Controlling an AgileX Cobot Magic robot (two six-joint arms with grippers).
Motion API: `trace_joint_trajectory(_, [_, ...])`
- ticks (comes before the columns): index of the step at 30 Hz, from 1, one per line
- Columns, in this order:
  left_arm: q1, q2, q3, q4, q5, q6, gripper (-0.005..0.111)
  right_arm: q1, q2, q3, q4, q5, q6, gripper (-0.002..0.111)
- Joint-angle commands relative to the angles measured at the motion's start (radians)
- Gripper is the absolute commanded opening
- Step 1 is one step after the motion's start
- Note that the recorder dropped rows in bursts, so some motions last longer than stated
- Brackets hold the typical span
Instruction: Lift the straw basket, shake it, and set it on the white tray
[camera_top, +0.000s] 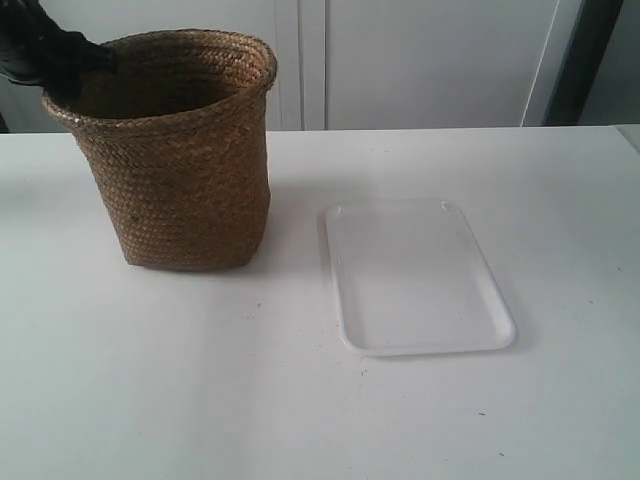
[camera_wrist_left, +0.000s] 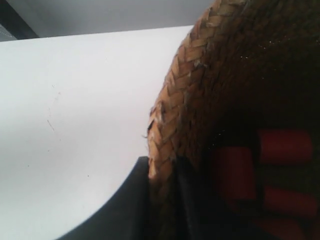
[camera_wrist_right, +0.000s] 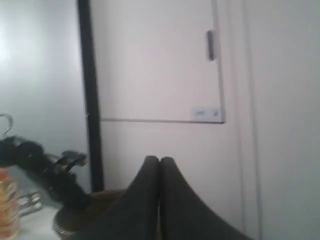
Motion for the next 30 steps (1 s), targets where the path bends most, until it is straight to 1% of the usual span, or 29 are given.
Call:
trace_joint_trajectory(1, [-0.003, 0.014, 0.004, -0.017, 0.017, 0.041, 0.000, 0.007, 0.377, -0.330, -0.615, -0.128, 0.566, 0.000])
trace_joint_trajectory(2, [-0.003, 0.014, 0.004, -0.017, 0.017, 0.054, 0.000, 0.007, 0.492, -0.443, -0.750, -0.080, 0.701, 0.000])
trace_joint_trajectory(3, [-0.003, 0.014, 0.004, -0.017, 0.017, 0.054, 0.000, 0.007, 0.540, -0.476, -0.750, -0.077, 0.712, 0.000])
trace_joint_trajectory(4, [-0.003, 0.014, 0.004, -0.017, 0.017, 0.065, 0.000, 0.007, 0.610, -0.538, -0.750, -0.040, 0.688, 0.000])
trace_joint_trajectory(6, [-0.003, 0.014, 0.004, -0.017, 0.017, 0.077, 0.000, 0.007, 0.667, -0.590, -0.750, 0.097, 0.599, 0.000])
trace_joint_trajectory(8, [-0.003, 0.014, 0.004, -0.017, 0.020, 0.076, 0.000, 0.007, 0.685, -0.607, -0.750, 0.402, 0.452, 0.000])
trace_joint_trajectory(9, [-0.003, 0.014, 0.004, -0.017, 0.017, 0.076, 0.000, 0.007, 0.687, -0.608, -0.750, 0.617, 0.346, 0.000])
trace_joint_trajectory(10, [-0.003, 0.014, 0.002, -0.017, 0.016, 0.076, 0.000, 0.007, 0.687, -0.608, -0.750, 0.788, 0.234, 0.000])
trace_joint_trajectory(11, [-0.003, 0.014, 0.002, -0.017, 0.014, 0.080, 0.000, 0.007, 0.687, -0.608, -0.670, 0.941, 0.048, 0.000])
trace_joint_trajectory(12, [-0.003, 0.014, 0.002, -0.017, 0.014, 0.083, 0.000, 0.007, 0.692, -0.608, -0.591, 0.987, -0.068, 0.000])
trace_joint_trajectory(13, [-0.003, 0.014, 0.002, -0.017, 0.011, 0.092, 0.000, 0.007, 0.709, -0.609, -0.383, 1.050, -0.374, 0.000])
trace_joint_trajectory(14, [-0.003, 0.014, 0.002, -0.017, 0.011, 0.092, 0.000, 0.007, 0.719, -0.611, -0.289, 1.066, -0.479, 0.000])
trace_joint_trajectory(15, [-0.003, 0.014, 0.002, -0.017, 0.011, 0.091, 0.000, 0.007, 0.739, -0.618, -0.146, 1.076, -0.602, 0.000])
trace_joint_trajectory(17, [-0.003, 0.014, 0.002, -0.024, 0.017, 0.091, 0.000, 0.007, 0.765, -0.638, 0.067, 1.074, -0.743, 0.000])
trace_joint_trajectory(18, [-0.003, 0.014, 0.002, -0.024, 0.019, 0.096, 0.000, 0.007, 0.789, -0.661, 0.239, 1.058, -0.816, 0.000])
trace_joint_trajectory(21, [-0.003, 0.014, 0.002, -0.026, 0.028, 0.096, 0.000, 0.007, 0.856, -0.736, 0.615, 1.056, -1.036, 0.000])
trace_joint_trajectory(22, [-0.003, 0.014, 0.002, -0.027, 0.036, 0.096, 0.000, 0.007, 0.881, -0.762, 0.743, 1.069, -1.096, 0.000])
trace_joint_trajectory(23, [-0.003, 0.014, 0.002, -0.027, 0.046, 0.096, 0.000, 0.007, 0.936, -0.829, 0.984, 1.115, -1.241, 0.000])
trace_joint_trajectory(24, [-0.003, 0.014, 0.002, -0.027, 0.048, 0.096, 0.000, 0.007, 0.960, -0.856, 1.066, 1.139, -1.297, 0.000])
trace_joint_trajectory(25, [-0.003, 0.014, 0.002, -0.032, 0.052, 0.096, 0.000, 0.007, 1.011, -0.926, 1.216, 1.184, -1.379, 0.000])
trace_joint_trajectory(27, [-0.003, 0.014, 0.002, -0.032, 0.054, 0.099, 0.000, 0.009, 1.093, -1.020, 1.375, 1.218, -1.427, 0.000])
trace_joint_trajectory(28, [-0.003, 0.014, 0.002, -0.032, 0.054, 0.099, 0.000, 0.011, 1.114, -1.041, 1.391, 1.224, -1.429, 0.000])
trace_joint_trajectory(29, [-0.003, 0.014, 0.002, -0.032, 0.054, 0.103, 0.000, 0.027, 1.165, -1.092, 1.397, 1.232, -1.429, 0.004])
trace_joint_trajectory(30, [-0.003, 0.014, 0.002, -0.033, 0.054, 0.110, 0.000, 0.050, 1.214, -1.133, 1.402, 1.232, -1.429, 0.012])
